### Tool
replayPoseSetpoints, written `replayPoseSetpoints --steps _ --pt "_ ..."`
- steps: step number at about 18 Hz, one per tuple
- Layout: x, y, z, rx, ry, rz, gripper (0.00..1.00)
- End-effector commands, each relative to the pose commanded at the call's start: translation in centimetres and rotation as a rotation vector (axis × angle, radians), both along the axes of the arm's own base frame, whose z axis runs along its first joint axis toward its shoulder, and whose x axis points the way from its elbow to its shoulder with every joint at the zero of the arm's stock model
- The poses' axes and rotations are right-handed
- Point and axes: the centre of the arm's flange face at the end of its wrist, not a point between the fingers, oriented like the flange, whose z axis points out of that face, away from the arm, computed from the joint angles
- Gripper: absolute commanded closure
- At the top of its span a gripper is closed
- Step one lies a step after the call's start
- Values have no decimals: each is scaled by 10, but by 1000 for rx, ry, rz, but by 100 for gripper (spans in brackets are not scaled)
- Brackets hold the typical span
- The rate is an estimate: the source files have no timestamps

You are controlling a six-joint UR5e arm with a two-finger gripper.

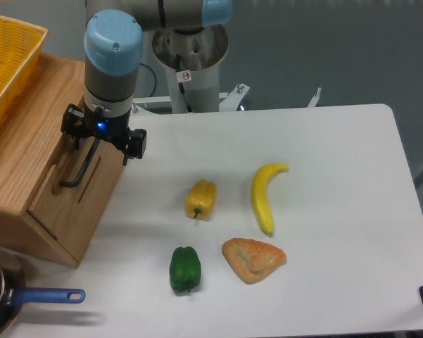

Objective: Slide open the top drawer

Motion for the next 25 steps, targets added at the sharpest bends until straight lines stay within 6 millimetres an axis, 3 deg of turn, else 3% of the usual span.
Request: replayPoseSetpoints --steps 25 --pt "-3 -3 -9 -32 31 -1 0"
